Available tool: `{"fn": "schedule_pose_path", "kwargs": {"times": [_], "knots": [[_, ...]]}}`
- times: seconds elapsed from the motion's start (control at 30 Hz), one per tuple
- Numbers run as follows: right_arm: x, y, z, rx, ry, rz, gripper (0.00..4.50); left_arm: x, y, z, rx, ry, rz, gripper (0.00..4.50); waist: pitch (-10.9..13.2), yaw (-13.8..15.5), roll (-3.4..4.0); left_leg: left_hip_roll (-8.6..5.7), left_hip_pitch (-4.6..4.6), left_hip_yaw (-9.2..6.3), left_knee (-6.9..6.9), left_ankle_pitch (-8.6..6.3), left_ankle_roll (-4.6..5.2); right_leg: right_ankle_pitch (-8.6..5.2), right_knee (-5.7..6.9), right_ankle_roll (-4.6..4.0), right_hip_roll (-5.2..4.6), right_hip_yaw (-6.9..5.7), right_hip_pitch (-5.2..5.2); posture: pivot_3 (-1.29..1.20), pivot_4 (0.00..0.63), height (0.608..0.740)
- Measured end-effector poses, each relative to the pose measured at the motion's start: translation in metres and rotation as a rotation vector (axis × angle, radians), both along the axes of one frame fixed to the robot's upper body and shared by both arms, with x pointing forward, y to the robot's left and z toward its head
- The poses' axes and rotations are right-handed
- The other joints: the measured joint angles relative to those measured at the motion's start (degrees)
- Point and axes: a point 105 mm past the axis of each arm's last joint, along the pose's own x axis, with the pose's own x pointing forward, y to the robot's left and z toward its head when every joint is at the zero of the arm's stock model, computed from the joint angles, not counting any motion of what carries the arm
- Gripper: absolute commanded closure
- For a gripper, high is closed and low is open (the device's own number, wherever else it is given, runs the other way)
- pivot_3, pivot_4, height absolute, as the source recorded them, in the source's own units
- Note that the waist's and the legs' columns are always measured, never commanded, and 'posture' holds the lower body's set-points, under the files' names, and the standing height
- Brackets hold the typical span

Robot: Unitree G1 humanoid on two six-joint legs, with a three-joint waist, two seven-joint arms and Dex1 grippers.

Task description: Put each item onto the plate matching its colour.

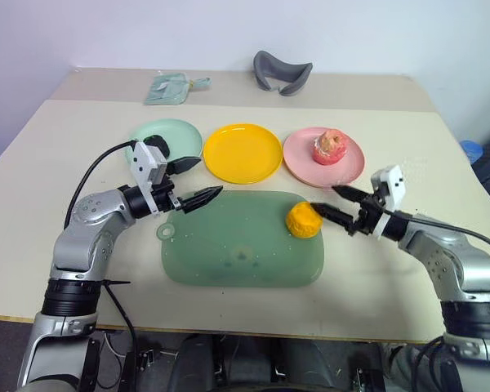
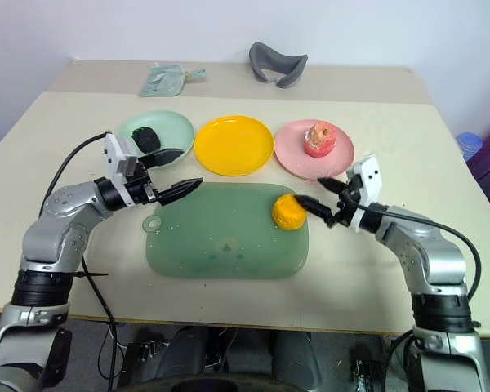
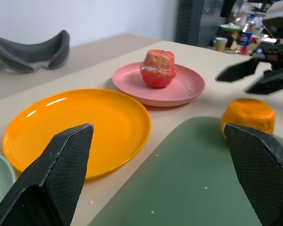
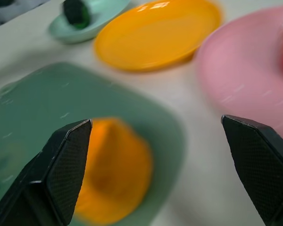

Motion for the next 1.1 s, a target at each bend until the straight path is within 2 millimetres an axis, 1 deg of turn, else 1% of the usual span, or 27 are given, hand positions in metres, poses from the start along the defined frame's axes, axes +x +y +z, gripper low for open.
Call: {"fn": "schedule_pose_path", "kwargs": {"times": [0.17, 0.3, 0.57, 0.73, 0.8, 0.87, 0.9, 1.03, 1.1], "knots": [[-0.006, 0.008, -0.007, 0.01, 0.008, 0.009, 0.02, 0.0, -0.004, 0.007, -0.005, -0.028, -0.026, 0.0, 0.0, 0.0, -0.01, 0.0, 0.0, 0.0, 0.01, 0.0, 0.0, 0.0, 0.0, 0.0, 0.0, 0.0, 0.01, 0.0, 0.15, 0.74], [-0.007, 0.013, -0.011, 0.018, 0.022, 0.014, 0.02, 0.0, -0.004, 0.006, -0.004, -0.022, -0.036, 0.0, 0.0, 0.1, -0.01, -0.01, 0.0, 0.0, 0.01, 0.0, 0.0, 0.0, 0.0, 0.0, 0.0, 0.0, 0.01, 0.0, 0.15, 0.74], [-0.015, 0.019, -0.021, 0.02, 0.055, 0.062, 0.02, -0.001, -0.003, 0.005, -0.002, -0.02, -0.036, 0.0, 0.0, 0.1, -0.02, -0.01, 0.0, -0.02, 0.02, 0.0, 0.01, 0.0, -0.01, 0.0, 0.0, 0.0, 0.02, 0.0, 0.15, 0.74], [-0.023, 0.026, -0.036, 0.014, 0.091, 0.09, 0.02, -0.002, -0.003, 0.005, 0.004, -0.022, -0.035, 0.0, 0.0, 0.1, -0.02, -0.01, 0.0, -0.03, 0.02, 0.0, 0.01, 0.0, -0.01, 0.0, 0.0, 0.0, 0.02, 0.0, 0.15, 0.74], [-0.023, 0.03, -0.037, 0.014, 0.082, 0.096, 0.54, -0.002, -0.003, 0.005, 0.005, -0.023, -0.034, 0.0, 0.0, 0.1, -0.02, -0.01, 0.0, -0.03, 0.02, 0.0, 0.01, 0.0, -0.01, 0.0, 0.0, 0.0, 0.02, 0.0, 0.15, 0.74], [-0.022, 0.032, -0.037, 0.014, 0.073, 0.094, 1.31, -0.002, -0.003, 0.006, 0.005, -0.025, -0.031, 0.0, 0.0, 0.1, -0.02, -0.01, 0.0, -0.03, 0.02, 0.0, 0.01, 0.0, 0.0, 0.0, 0.0, 0.0, 0.02, 0.0, 0.15, 0.74], [-0.021, 0.032, -0.037, 0.015, 0.069, 0.092, 1.57, -0.002, -0.004, 0.007, 0.006, -0.025, -0.03, 0.0, 0.0, 0.1, -0.02, -0.01, 0.0, -0.03, 0.02, 0.0, 0.01, 0.0, 0.0, 0.0, 0.0, 0.0, 0.02, 0.0, 0.15, 0.74], [-0.018, 0.032, -0.035, 0.011, 0.056, 0.078, 1.61, -0.002, -0.004, 0.007, 0.006, -0.022, -0.024, 0.0, 0.0, 0.1, -0.02, -0.01, 0.0, -0.03, 0.03, 0.0, 0.01, 0.0, 0.0, 0.0, 0.0, 0.0, 0.02, 0.0, 0.15, 0.74], [-0.015, 0.034, -0.03, 0.012, 0.039, 0.079, 1.61, -0.002, -0.004, 0.007, 0.004, -0.019, -0.022, 0.0, 0.0, 0.1, -0.02, -0.01, 0.0, -0.03, 0.03, 0.0, 0.01, 0.0, 0.0, 0.0, 0.01, 0.0, 0.02, 0.0, 0.15, 0.74]]}}
